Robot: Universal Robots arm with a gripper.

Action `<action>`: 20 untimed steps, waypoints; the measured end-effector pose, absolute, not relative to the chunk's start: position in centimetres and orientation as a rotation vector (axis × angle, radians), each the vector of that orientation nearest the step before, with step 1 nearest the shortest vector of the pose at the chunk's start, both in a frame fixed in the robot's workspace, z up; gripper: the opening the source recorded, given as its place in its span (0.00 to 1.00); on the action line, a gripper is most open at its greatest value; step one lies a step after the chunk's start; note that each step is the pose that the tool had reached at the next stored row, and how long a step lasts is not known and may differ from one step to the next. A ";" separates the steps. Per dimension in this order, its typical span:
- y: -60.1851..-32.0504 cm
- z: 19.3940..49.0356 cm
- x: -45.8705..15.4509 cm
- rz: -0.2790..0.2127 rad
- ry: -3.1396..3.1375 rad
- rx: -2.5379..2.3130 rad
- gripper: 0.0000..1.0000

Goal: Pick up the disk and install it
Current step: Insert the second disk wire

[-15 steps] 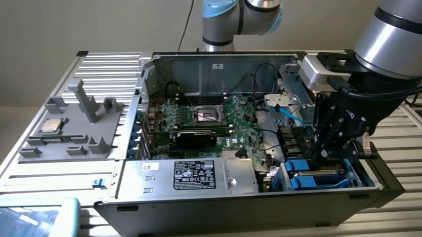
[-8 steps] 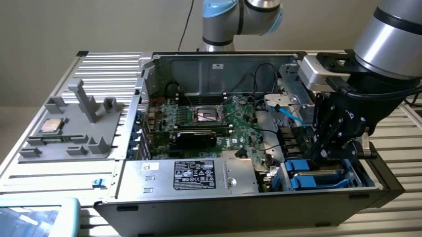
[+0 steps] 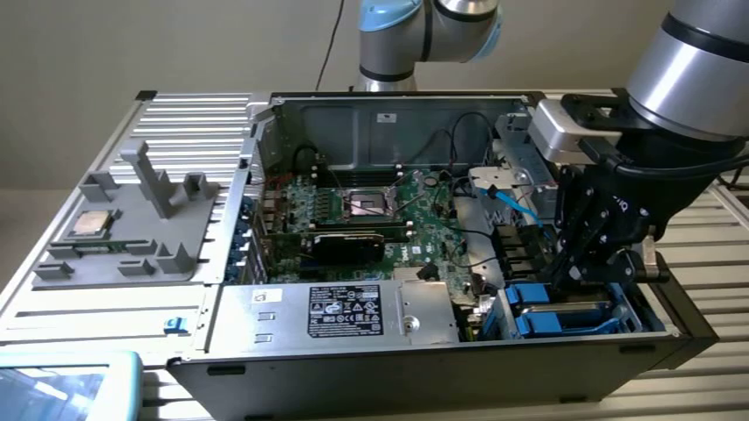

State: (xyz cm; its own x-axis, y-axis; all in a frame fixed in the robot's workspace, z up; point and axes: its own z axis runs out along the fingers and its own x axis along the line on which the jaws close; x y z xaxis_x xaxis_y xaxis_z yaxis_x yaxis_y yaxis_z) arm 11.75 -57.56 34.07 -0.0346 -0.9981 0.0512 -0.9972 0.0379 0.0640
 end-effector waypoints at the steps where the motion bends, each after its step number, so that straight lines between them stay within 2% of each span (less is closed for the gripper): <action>1: -57.6 34.1 11.7 -0.015 -2.202 2.125 0.16; 20: -57.7 34.3 11.6 -0.009 -2.196 2.147 0.16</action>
